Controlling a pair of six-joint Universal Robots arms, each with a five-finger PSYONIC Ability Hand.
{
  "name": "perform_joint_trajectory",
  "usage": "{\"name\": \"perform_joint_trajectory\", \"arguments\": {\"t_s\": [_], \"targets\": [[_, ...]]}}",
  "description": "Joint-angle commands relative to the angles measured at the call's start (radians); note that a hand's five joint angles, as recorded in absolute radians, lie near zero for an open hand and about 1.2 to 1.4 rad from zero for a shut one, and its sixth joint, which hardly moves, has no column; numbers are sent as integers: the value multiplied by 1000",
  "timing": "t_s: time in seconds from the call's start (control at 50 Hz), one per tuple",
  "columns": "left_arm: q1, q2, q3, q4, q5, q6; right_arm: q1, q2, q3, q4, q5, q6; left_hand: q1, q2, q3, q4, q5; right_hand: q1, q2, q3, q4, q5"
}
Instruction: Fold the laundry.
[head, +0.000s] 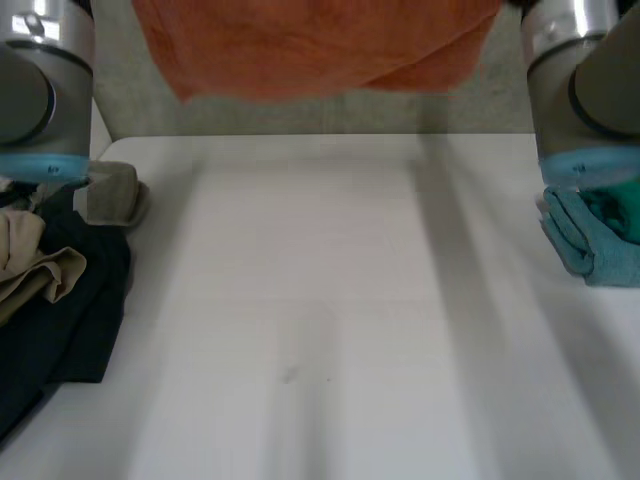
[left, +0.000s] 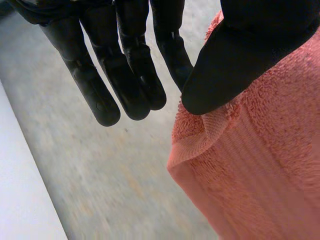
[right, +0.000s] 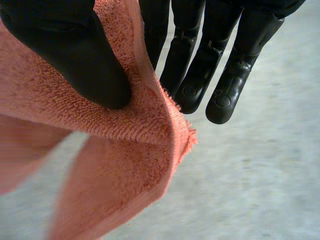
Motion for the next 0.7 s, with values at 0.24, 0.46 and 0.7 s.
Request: {"name": "perform_joint_trajectory", "arguments": {"t_s": [0.24,0.46,0.7], "targets": [[19,-105,-522,-140,6,26,21,80,590,198,-89,97,292,202,204,194,222,442,225,217,209,245],[45,-43,-625,-326,0,89,9,3,742,197,-118,284,292,202,204,194,222,324,107,99,91,127],[42,126,-775,-309,8,86,-68,-129,839,200,-127,522,-450,-541,-538,-549,-521,-526,-743,-750,-758,-723]]}}
